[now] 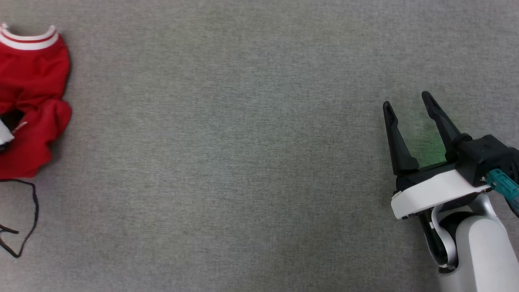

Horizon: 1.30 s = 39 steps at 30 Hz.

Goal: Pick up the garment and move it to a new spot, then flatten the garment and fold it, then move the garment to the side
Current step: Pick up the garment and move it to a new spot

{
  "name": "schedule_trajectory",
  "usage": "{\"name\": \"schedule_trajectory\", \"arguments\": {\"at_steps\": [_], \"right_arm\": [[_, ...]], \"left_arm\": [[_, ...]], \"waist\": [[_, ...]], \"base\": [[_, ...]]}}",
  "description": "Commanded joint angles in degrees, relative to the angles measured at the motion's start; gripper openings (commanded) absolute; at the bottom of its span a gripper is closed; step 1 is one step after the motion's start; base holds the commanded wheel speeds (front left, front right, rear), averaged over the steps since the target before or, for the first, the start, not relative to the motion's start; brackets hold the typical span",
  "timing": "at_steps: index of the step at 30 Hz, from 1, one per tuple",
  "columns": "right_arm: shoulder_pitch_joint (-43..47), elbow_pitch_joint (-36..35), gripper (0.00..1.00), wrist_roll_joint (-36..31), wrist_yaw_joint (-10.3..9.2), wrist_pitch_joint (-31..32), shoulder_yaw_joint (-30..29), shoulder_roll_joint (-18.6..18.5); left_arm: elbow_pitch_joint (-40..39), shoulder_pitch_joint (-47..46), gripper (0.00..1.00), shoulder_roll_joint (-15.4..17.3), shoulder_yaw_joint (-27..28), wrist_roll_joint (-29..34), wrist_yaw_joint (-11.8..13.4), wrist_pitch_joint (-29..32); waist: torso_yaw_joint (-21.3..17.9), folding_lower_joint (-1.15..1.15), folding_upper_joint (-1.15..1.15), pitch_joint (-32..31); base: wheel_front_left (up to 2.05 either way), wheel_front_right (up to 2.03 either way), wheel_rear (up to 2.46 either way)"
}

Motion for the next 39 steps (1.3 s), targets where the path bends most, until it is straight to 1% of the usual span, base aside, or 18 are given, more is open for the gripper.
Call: {"name": "schedule_trajectory", "arguments": {"at_steps": [1, 2, 3, 4, 5, 6, 9, 13, 16, 17, 20, 23, 24, 28, 32, 35, 39], "right_arm": [[-1.0, 0.1, 1.00, 0.4, -0.02, -0.4, -0.1, 0.1], [-1.0, 0.3, 1.00, 0.5, -0.02, -0.5, -0.3, 0.1], [-1.0, 0.4, 1.00, 0.5, -0.03, -0.5, -0.4, 0.1], [-1.0, 0.4, 1.00, 0.5, -0.02, -0.6, -0.5, 0.1], [-0.9, 0.5, 1.00, 0.5, -0.02, -0.6, -0.7, 0.1], [-1.0, 0.4, 1.00, 0.0, -0.02, -0.8, -0.8, 0.1], [-1.0, 0.4, 1.00, -0.1, -0.02, -0.9, -0.8, 0.1], [-0.2, 1.0, 1.00, 0.0, -0.02, -1.0, -0.9, 0.1], [0.8, 1.4, 1.00, 0.7, -0.02, -0.9, -0.8, 0.1], [1.1, 1.7, 1.00, 0.8, -0.02, -1.0, -0.8, 0.1], [2.3, 2.5, 1.00, 1.4, -0.02, -1.0, -1.1, 0.1], [3.5, 3.0, 1.00, 2.1, -0.02, -1.0, -1.5, 0.1], [4.2, 3.2, 1.00, 2.4, -0.03, -0.9, -1.6, 0.1], [6.3, 3.6, 1.00, 3.3, -0.02, -0.7, -2.6, 0.1], [8.4, 3.6, 1.00, 4.2, -0.03, -0.5, -3.3, 0.1], [9.7, 3.4, 1.00, 4.6, -0.02, -0.4, -3.9, 0.1], [10.9, 2.9, 1.00, 5.2, -0.03, -0.2, -4.0, 0.1]], "left_arm": [[1.4, 1.6, 1.00, -0.8, -0.1, -0.2, 0.6, 0.8], [2.1, 2.4, 1.00, -1.5, 0.3, -0.9, 1.5, 1.5], [2.5, 3.1, 0.93, -1.9, 0.6, -1.3, 1.9, 2.1], [2.5, 3.8, 0.56, -2.1, 0.8, -1.6, 2.3, 2.2], [2.4, 4.3, 0.31, -2.3, 0.7, -1.7, 2.5, 2.4], [2.2, 4.6, 0.00, -2.5, 0.8, -1.8, 2.6, 2.4], [0.9, 4.6, 0.00, -2.5, 0.9, -1.7, 2.4, 1.0], [-1.5, 3.0, 0.00, -1.2, 0.6, 0.0, 1.7, -4.0], [-2.8, 1.0, 0.00, 0.2, 0.1, 2.5, 1.4, -10.2], [-3.4, 0.4, 0.00, 0.6, 0.0, 3.9, 1.8, -13.5], [-3.7, -1.4, 0.00, 0.0, -0.8, 7.0, 3.0, -22.2], [-3.5, -3.2, 0.00, -0.6, -2.0, 9.4, 3.0, -29.6], [-3.7, -3.8, 0.00, -0.9, -2.6, 9.9, 2.5, -31.8], [-4.2, -5.1, 0.00, -2.3, -4.7, 12.2, 1.4, -40.0], [-5.4, -5.5, 0.00, -4.6, -6.5, 13.6, 1.5, -45.9], [-6.9, -4.7, 0.00, -7.5, -8.3, 13.9, 1.3, -48.6], [-9.2, -2.8, 0.00, -11.6, -11.1, 14.0, 1.1, -50.5]], "waist": [[-0.8, -0.01, 0.00, 0.8], [-1.0, -0.01, 0.00, 0.8], [-1.1, -0.01, 0.00, 0.7], [-1.1, -0.01, 0.00, 0.7], [-1.1, -0.01, 0.00, 0.6], [-1.1, -0.01, 0.00, 0.4], [-0.7, -0.01, 0.00, -0.4], [0.0, -0.01, 0.00, -2.8], [0.3, -0.01, 0.00, -5.2], [0.4, -0.01, 0.00, -6.2], [0.6, -0.01, 0.00, -9.3], [0.5, -0.01, 0.00, -12.7], [0.5, -0.01, 0.00, -13.8], [-0.4, -0.01, 0.00, -18.1], [-2.3, -0.01, 0.00, -21.6], [-4.1, -0.01, 0.00, -23.7], [-7.4, -0.01, 0.00, -25.7]], "base": [[0.00, 0.00, 0.00], [0.00, 0.00, 0.00], [0.00, 0.00, 0.00], [0.00, 0.00, 0.00], [0.00, 0.00, 0.00], [0.00, 0.00, 0.00], [0.00, 0.00, 0.00], [0.00, 0.00, 0.00], [0.00, 0.00, 0.00], [0.00, 0.00, 0.00], [0.00, 0.00, 0.00], [0.00, 0.00, 0.00], [0.00, 0.00, 0.00], [0.00, 0.00, 0.00], [0.00, 0.00, 0.00], [0.00, 0.00, 0.00], [0.00, 0.00, 0.00]]}}
